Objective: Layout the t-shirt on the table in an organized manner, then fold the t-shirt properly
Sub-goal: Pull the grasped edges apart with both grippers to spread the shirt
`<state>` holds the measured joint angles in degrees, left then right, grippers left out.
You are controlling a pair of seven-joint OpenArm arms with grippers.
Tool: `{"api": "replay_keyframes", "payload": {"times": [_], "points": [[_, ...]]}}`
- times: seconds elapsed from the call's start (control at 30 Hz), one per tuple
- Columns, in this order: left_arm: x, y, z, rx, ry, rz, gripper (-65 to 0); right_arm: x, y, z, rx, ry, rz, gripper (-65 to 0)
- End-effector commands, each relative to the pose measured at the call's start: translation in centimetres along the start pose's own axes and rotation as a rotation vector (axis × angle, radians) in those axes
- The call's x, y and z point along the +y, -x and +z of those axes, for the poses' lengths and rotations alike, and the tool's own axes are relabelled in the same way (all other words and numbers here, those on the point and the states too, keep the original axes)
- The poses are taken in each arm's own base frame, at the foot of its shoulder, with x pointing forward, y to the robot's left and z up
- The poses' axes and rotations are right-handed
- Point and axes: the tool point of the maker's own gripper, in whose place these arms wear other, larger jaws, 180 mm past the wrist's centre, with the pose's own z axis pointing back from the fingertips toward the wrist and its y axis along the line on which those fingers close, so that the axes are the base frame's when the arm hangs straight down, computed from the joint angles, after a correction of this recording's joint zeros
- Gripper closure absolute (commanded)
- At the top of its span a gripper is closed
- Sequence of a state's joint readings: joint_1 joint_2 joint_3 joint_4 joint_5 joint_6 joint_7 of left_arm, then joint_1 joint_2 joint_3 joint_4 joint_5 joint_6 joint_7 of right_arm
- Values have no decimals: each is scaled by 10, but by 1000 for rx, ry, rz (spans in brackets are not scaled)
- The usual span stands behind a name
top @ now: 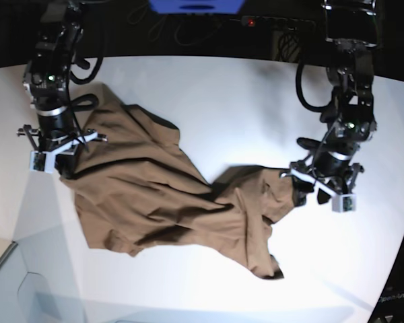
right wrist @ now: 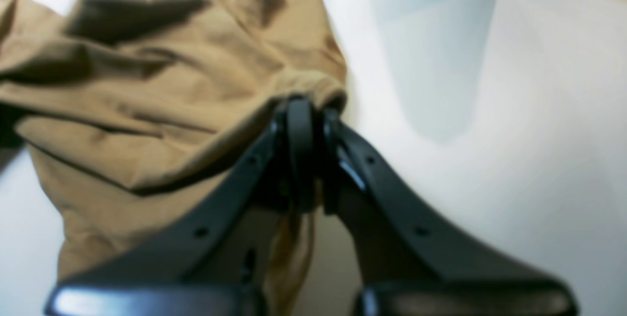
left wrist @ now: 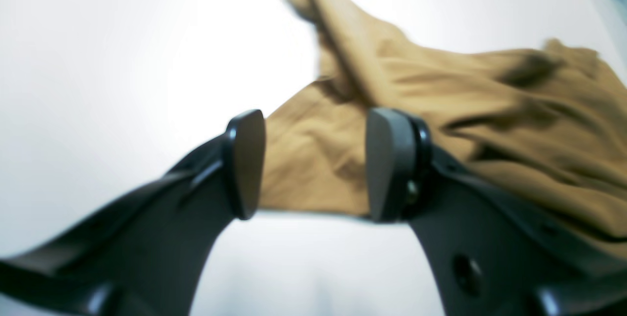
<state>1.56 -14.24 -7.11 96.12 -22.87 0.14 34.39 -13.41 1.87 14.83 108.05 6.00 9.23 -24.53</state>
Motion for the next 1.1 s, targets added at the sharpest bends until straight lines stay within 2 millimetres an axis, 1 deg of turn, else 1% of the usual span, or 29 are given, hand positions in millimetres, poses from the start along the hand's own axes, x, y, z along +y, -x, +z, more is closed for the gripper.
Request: {"api": "replay_keyframes", "payload": {"times": [0.0,0.03,0.13,0.2,0.27,0.33,0.43,0.47,0.6,0.7,0.73,0.83,0.87,0.97,1.07], "points": [[19,-4,-2,-11,-49,13,-323,0,-12,1,-45,-2,5,-67],[34,6,-5,17,-82,33,-323,0,-13,1,-46,-3,6,-72],[66,22,-20,76,-151,83,-323,1,-13,1,-47,-4,3,-78],[79,36,-29,120,-180,110,-323,1,-12,1,-43,-4,3,-78],[84,38,-38,123,-192,123,-323,1,-10,2,-39,-4,3,-78],[87,35,-43,103,-200,128,-323,2,-9,2,-37,-3,-4,-78],[85,26,-48,76,-195,134,-323,2,-7,3,-33,-2,-10,-78],[80,25,-50,79,-184,125,-323,3,-6,3,-30,-2,-11,-78],[57,35,-56,108,-132,71,-323,3,-1,5,-18,-2,-15,-78],[45,43,-59,132,-106,49,-323,3,0,6,-15,-2,-14,-78],[43,49,-60,148,-102,46,-323,3,0,6,-15,-2,-14,-78],[42,57,-60,166,-104,44,-323,3,0,6,-15,-2,-14,-78],[45,59,-59,170,-110,46,-323,3,0,6,-15,-2,-14,-78],[47,61,-58,174,-114,45,-323,3,-2,5,-18,-2,-15,-78],[48,72,-57,207,-114,41,-320,3,-3,4,-23,-2,-15,-78]]}}
